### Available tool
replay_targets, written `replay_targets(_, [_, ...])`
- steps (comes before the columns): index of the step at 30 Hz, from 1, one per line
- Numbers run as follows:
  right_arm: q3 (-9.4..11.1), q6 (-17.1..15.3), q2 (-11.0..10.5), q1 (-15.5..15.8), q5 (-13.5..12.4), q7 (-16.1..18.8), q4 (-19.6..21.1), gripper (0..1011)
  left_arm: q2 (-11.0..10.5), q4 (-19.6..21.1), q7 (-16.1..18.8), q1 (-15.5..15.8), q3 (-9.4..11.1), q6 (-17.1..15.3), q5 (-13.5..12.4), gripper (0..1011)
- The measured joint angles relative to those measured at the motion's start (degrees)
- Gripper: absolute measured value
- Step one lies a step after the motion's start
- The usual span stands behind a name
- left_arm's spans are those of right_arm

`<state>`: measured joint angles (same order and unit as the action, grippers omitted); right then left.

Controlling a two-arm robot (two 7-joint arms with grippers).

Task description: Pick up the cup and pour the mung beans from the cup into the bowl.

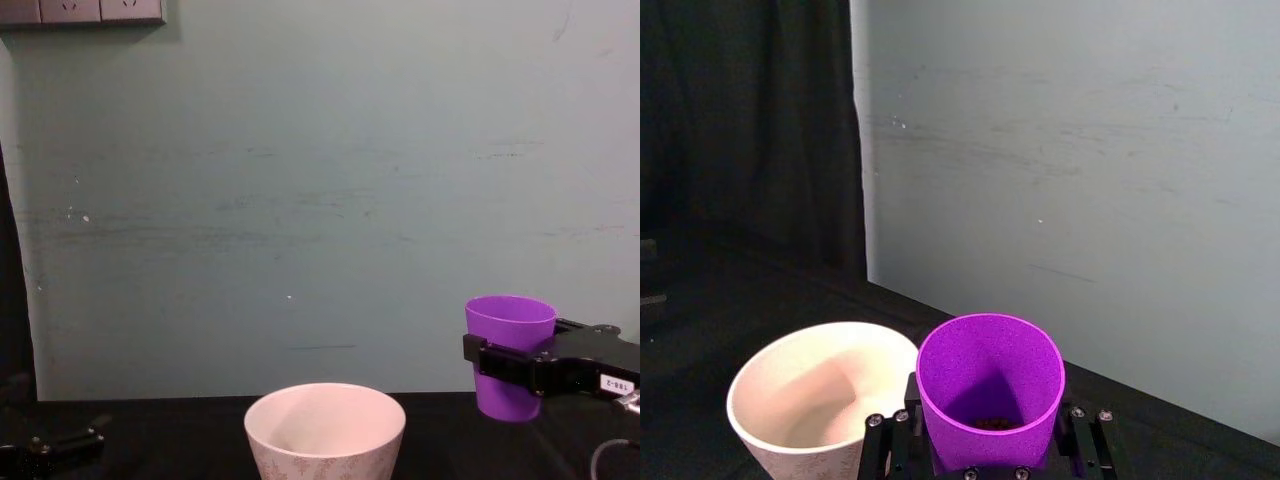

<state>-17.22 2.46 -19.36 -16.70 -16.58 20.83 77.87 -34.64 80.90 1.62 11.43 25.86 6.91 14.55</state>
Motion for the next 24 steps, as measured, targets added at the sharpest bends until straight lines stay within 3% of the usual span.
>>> replay_targets(24, [0.0,0.0,0.0,0.0,0.0,0.0,0.0,718,0.0,0.0,0.0,0.0,0.0,0.0,0.0,1011])
